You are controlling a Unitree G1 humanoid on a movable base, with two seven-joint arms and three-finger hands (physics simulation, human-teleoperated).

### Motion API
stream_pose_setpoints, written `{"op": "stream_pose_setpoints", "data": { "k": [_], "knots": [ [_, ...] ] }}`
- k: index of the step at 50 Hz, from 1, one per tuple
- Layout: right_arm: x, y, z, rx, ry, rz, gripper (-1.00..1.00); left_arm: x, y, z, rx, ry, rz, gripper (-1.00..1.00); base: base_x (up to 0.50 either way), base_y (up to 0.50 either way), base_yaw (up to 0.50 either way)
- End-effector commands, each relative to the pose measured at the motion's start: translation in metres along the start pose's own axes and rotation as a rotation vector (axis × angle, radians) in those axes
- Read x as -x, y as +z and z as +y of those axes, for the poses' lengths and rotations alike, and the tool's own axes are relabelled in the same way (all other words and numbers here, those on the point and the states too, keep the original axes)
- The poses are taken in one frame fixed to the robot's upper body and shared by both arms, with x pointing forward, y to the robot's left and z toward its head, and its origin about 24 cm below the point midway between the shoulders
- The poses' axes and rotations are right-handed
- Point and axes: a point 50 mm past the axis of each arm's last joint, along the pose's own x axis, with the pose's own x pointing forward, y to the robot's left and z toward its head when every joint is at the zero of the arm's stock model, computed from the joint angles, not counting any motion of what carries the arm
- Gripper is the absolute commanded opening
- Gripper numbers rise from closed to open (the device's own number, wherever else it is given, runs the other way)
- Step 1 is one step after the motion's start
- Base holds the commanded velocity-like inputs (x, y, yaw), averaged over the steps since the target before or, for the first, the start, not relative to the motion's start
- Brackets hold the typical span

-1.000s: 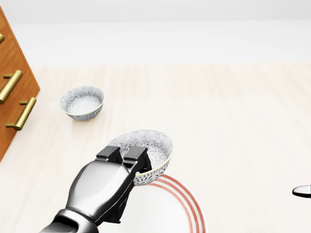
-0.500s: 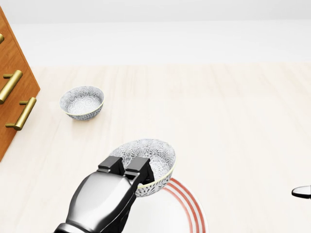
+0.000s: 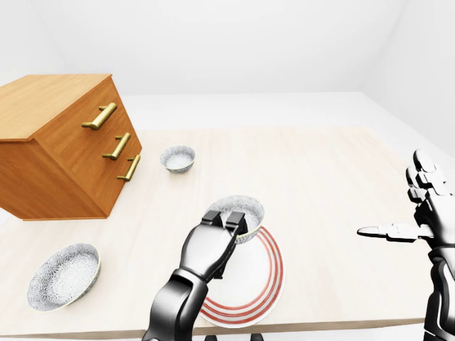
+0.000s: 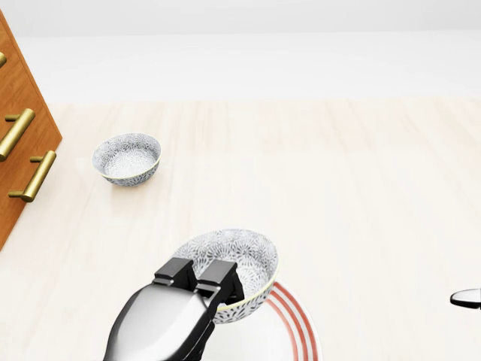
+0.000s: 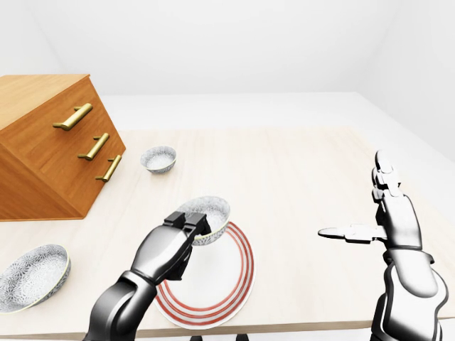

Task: Put the bowl in the middle on the plate.

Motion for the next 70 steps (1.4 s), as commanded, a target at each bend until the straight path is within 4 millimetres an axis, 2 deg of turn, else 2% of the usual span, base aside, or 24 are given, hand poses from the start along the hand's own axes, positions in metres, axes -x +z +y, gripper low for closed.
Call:
{"op": "stream_pose_setpoints", "data": {
  "k": [1, 23, 42, 70],
  "knots": [
    [0.000, 0.000, 0.000, 0.001, 0.000, -0.001, 1.00, 0.004, 0.002, 0.001, -0.002, 0.017, -0.007, -1.00, 0.00, 0.00, 0.00],
    [0.000, 0.000, 0.000, 0.000, 0.001, 0.002, 1.00, 0.019, 0.005, -0.026, 0.024, -0.033, -0.017, -1.00, 0.00, 0.00, 0.00],
    [0.001, 0.002, 0.000, 0.004, 0.001, -0.005, 1.00, 0.024, 0.007, -0.030, 0.038, -0.026, -0.036, -1.00, 0.00, 0.00, 0.00],
    [0.000, 0.000, 0.000, 0.001, 0.003, 0.003, 1.00, 0.024, 0.007, -0.047, 0.066, -0.045, -0.046, -1.00, 0.00, 0.00, 0.00]
  ]
}}
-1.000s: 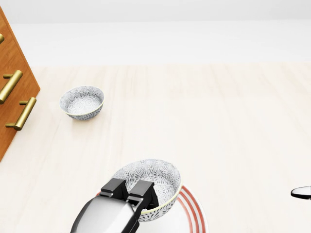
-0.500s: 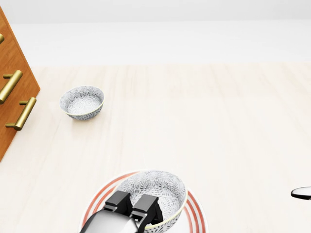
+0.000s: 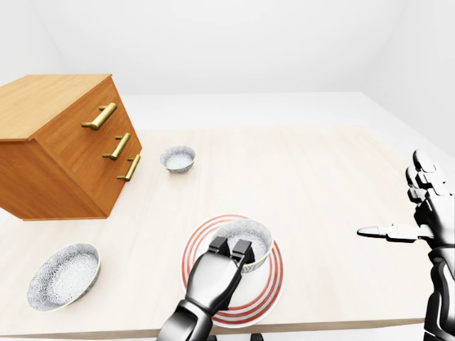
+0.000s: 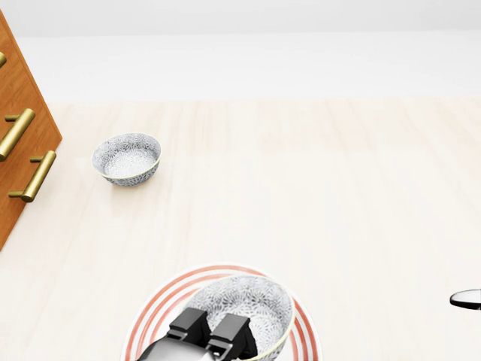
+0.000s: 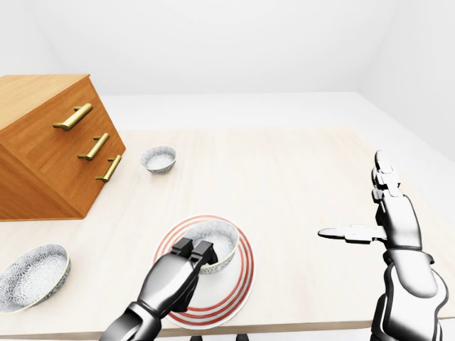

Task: Put the bowl in the middle on the plate.

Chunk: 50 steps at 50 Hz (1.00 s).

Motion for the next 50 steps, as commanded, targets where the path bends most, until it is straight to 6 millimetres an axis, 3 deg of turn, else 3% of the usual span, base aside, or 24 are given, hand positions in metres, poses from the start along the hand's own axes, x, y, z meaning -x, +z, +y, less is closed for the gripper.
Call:
{"op": "stream_pose_setpoints", "data": {
  "k": [1, 50],
  "knots": [
    [0.000, -0.001, 0.000, -0.002, 0.000, 0.003, 1.00, -0.001, -0.001, -0.004, 0.010, 0.020, -0.004, -1.00, 0.00, 0.00, 0.00],
    [-0.001, 0.003, 0.000, 0.005, 0.000, -0.010, 1.00, -0.005, -0.010, -0.021, 0.037, 0.003, 0.033, -1.00, 0.00, 0.00, 0.00]
  ]
}}
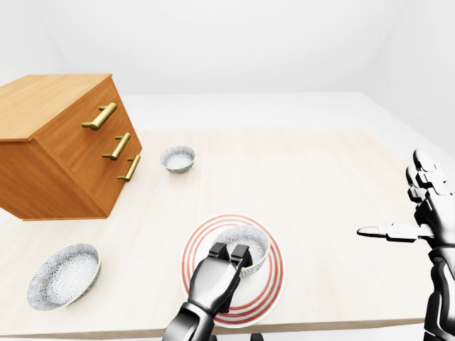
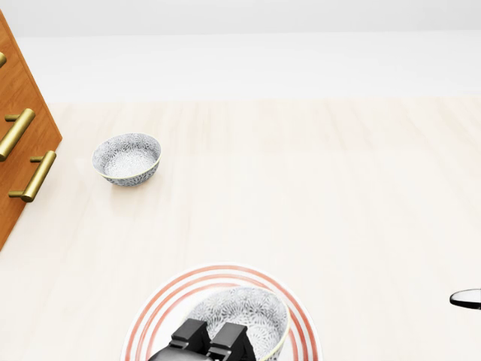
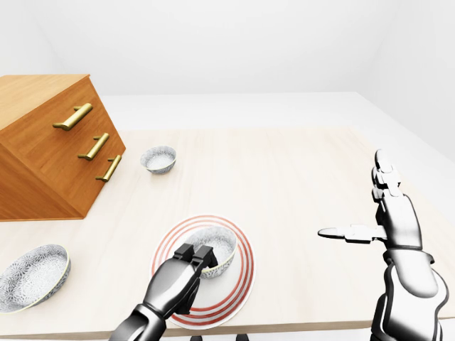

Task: Put the bowl in the middle on the plate.

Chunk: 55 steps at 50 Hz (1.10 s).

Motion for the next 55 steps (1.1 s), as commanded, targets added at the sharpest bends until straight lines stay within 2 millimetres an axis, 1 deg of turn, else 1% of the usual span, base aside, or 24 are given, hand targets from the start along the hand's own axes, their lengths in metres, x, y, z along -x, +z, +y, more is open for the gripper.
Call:
{"op": "stream_pose_setpoints", "data": {
  "k": [1, 8, 12, 14, 17, 34, 35, 38, 42, 43, 44, 45, 46, 47, 48, 55],
  "knots": [
    [0.0003, 0.0003, 0.0002, 0.001, 0.000, -0.001, 1.00, -0.0009, -0.0002, 0.0019, -0.003, 0.024, 0.002, -1.00, 0.00, 0.00, 0.00],
    [-0.0001, -0.0018, 0.0004, -0.003, 0.000, 0.007, 1.00, -0.0009, -0.0004, 0.0008, -0.003, 0.018, 0.002, -1.00, 0.00, 0.00, 0.00],
    [0.0002, -0.0015, 0.0000, -0.002, 0.000, 0.006, 1.00, -0.0003, 0.0001, 0.0023, -0.004, 0.017, 0.001, -1.00, 0.00, 0.00, 0.00],
    [0.0005, 0.0020, -0.0005, 0.004, 0.000, -0.008, 1.00, -0.0001, 0.0004, 0.0015, -0.005, 0.013, 0.001, -1.00, 0.00, 0.00, 0.00],
    [0.0002, -0.0001, -0.0003, 0.000, 0.000, 0.001, 1.00, 0.0004, 0.0008, 0.0013, -0.005, 0.011, -0.001, -1.00, 0.00, 0.00, 0.00],
    [-0.0002, 0.0015, -0.0002, 0.004, -0.001, -0.006, 1.00, 0.0008, 0.0011, 0.0033, 0.008, -0.004, -0.005, -1.00, 0.00, 0.00, 0.00],
    [-0.0007, -0.0020, 0.0003, -0.002, -0.001, 0.008, 1.00, 0.0008, 0.0013, 0.0035, 0.007, -0.004, -0.005, -1.00, 0.00, 0.00, 0.00],
    [-0.0004, 0.0008, 0.0000, 0.003, -0.001, -0.003, 1.00, 0.0004, 0.0004, 0.0022, 0.011, -0.004, -0.002, -1.00, 0.00, 0.00, 0.00],
    [-0.0010, -0.0029, 0.0007, -0.003, -0.001, 0.012, 1.00, 0.0001, 0.0001, 0.0027, 0.021, -0.005, -0.001, -1.00, 0.00, 0.00, 0.00],
    [-0.0008, -0.0047, 0.0008, -0.006, -0.002, 0.019, 1.00, 0.0002, 0.0001, 0.0026, 0.024, -0.007, -0.001, -0.15, 0.00, 0.00, 0.00],
    [-0.0008, -0.0034, 0.0005, -0.004, -0.003, 0.014, 1.00, 0.0001, 0.0001, 0.0023, 0.024, -0.008, -0.001, -0.07, 0.00, 0.00, 0.00],
    [-0.0008, -0.0024, 0.0004, -0.002, -0.002, 0.010, 1.00, 0.0001, 0.0000, 0.0010, 0.025, -0.016, -0.001, 0.41, 0.00, 0.00, 0.00],
    [-0.0008, -0.0012, 0.0001, 0.000, -0.003, 0.005, 1.00, 0.0004, 0.0000, -0.0002, 0.027, -0.023, -0.002, 0.65, 0.00, 0.00, 0.00],
    [-0.0008, -0.0011, 0.0001, 0.000, -0.003, 0.005, 1.00, 0.0004, 0.0000, -0.0003, 0.027, -0.023, -0.002, 0.65, 0.00, 0.00, 0.00],
    [-0.0009, -0.0025, -0.0002, -0.002, -0.005, 0.010, 1.00, 0.0000, 0.0002, 0.0004, 0.028, -0.022, -0.004, 1.00, 0.00, 0.00, 0.00],
    [-0.0004, -0.0015, -0.0002, 0.000, -0.005, 0.006, 1.00, -0.0001, 0.0006, 0.0000, 0.031, -0.025, -0.006, 1.00, 0.00, 0.00, 0.00]
  ]
}}
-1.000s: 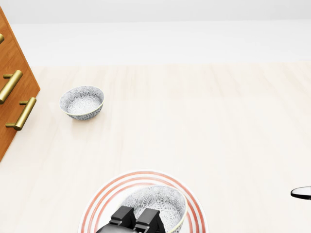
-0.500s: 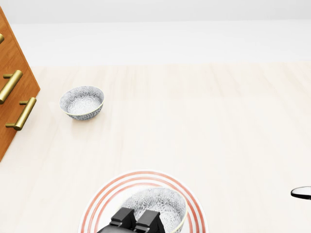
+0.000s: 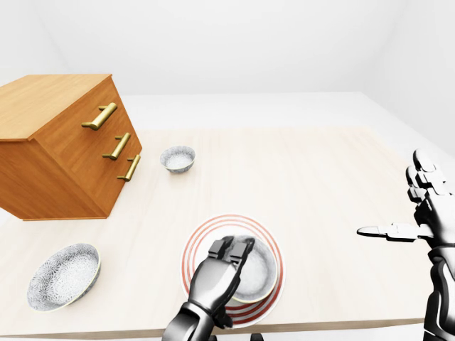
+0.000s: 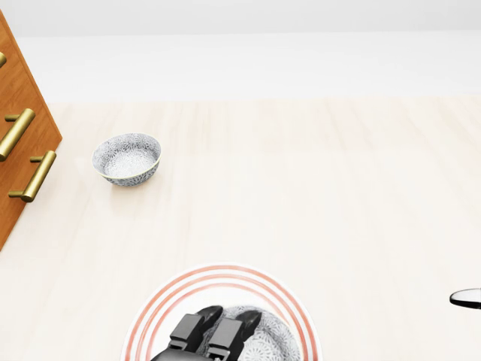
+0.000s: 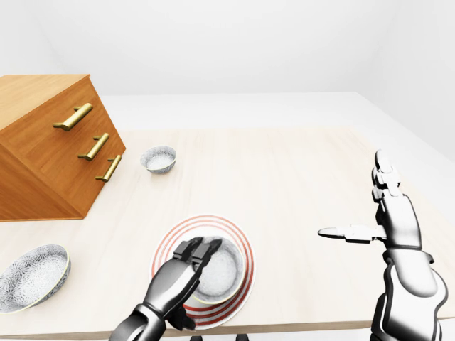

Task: Put the bowl in the middle on the plate.

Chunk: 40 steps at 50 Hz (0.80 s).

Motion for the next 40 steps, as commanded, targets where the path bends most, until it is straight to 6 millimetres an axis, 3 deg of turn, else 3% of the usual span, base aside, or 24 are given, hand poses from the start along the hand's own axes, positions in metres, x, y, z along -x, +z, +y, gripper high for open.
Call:
{"op": "stream_pose_setpoints", "data": {
  "k": [1, 14, 25, 40],
  "knots": [
    [0.000, -0.001, 0.000, -0.002, -0.003, 0.006, 1.00, 0.000, 0.000, 0.000, 0.006, 0.000, -0.003, 1.00, 0.00, 0.00, 0.00],
    [0.000, 0.000, 0.000, 0.002, -0.003, -0.001, 1.00, -0.001, -0.001, 0.003, 0.003, 0.007, 0.000, 1.00, 0.00, 0.00, 0.00],
    [0.000, -0.001, 0.000, 0.002, -0.001, 0.006, 1.00, 0.002, 0.003, 0.021, -0.005, 0.009, -0.016, 1.00, 0.00, 0.00, 0.00],
    [-0.001, 0.000, 0.000, 0.004, -0.003, 0.003, 1.00, 0.029, 0.010, 0.043, -0.066, -0.053, -0.007, 1.00, 0.00, 0.00, 0.00]
  ]
}}
